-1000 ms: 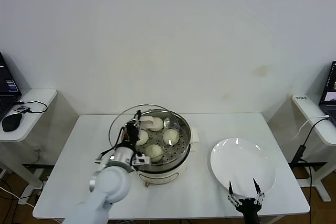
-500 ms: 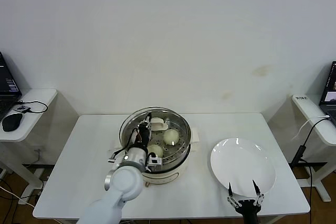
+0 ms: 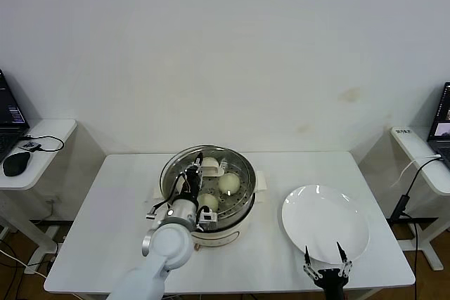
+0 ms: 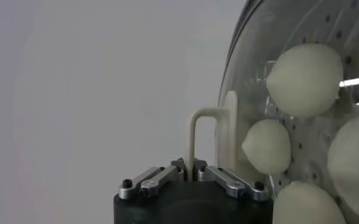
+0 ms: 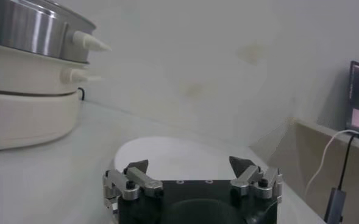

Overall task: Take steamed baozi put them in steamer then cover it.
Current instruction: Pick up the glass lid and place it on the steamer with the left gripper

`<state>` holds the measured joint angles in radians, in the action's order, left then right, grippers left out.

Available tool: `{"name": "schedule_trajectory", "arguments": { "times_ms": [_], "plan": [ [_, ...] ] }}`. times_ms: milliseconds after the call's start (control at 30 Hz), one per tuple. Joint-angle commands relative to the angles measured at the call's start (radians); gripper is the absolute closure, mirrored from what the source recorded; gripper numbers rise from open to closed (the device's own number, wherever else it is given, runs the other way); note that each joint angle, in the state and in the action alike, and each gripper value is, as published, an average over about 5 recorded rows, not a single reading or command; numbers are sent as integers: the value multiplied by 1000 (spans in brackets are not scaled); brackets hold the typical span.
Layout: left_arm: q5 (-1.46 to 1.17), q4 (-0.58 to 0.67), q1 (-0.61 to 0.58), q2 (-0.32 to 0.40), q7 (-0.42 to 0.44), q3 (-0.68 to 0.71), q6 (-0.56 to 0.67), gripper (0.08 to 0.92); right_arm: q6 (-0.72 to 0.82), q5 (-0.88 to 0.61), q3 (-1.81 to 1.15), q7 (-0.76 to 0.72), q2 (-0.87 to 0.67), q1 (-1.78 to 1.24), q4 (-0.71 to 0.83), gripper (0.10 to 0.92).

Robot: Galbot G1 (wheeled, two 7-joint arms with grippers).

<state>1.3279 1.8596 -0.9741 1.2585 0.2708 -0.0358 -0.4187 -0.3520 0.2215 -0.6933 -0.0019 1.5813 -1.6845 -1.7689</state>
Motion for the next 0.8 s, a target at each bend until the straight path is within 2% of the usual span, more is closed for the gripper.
{"name": "schedule_trajectory", "arguments": {
  "times_ms": [33,800],
  "plan": [
    [4,-17,0,15,-1,3,3,850,2,1,3,-1,0,1,3,203],
    [-8,-8,1,30,3,13,5,850,-3,3,6,-3,0,4,15,203]
  ]
}}
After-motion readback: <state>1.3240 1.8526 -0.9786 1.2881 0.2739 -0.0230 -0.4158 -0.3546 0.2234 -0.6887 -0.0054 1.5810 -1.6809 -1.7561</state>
